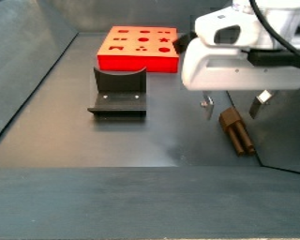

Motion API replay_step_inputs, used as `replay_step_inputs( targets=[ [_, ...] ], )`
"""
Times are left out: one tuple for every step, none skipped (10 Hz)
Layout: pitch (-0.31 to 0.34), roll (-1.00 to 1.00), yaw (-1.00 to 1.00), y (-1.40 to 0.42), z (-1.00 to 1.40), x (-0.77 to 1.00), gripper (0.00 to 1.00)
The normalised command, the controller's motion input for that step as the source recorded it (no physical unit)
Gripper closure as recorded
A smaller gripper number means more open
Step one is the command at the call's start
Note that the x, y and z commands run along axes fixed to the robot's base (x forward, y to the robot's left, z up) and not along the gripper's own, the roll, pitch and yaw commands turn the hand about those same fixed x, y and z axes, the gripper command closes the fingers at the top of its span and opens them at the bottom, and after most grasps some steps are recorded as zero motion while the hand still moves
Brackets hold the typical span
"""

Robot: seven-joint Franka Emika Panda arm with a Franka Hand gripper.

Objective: Pick up the 3 prong object. Move up. Place the 3 prong object on the fixture. Regrasp the 3 prong object. Move to above the board. Insert the 3 prong object.
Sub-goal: Pick up the 3 prong object.

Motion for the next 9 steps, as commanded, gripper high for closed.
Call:
replay_step_inputs(
  targets=[
    [-0.074, 0.01, 0.02, 0.13, -1.00, -0.10, 0.00],
    [-0.059, 0.00, 0.09, 0.06, -1.00, 0.16, 0.00],
    [-0.066, 0.00, 0.01, 0.00, -1.00, 0.36, 0.00],
    [-0.076, 0.00, 0.00, 0.00, -1.00, 0.45, 0.00],
    [-0.089, 0.00, 0.00, -0.05, -1.00, 0.38, 0.00],
    [-0.086, 0.02, -0.01, -0.07, -1.00, 0.29, 0.00],
    [-0.054, 0.05, 0.00, -0.03, -1.00, 0.16, 0.00],
    [-0.054, 0.06, 0.00, 0.00, -1.00, 0.07, 0.00],
    [-0.074, 0.00, 0.00, 0.00, -0.85, 0.00, 0.00]
  ],
)
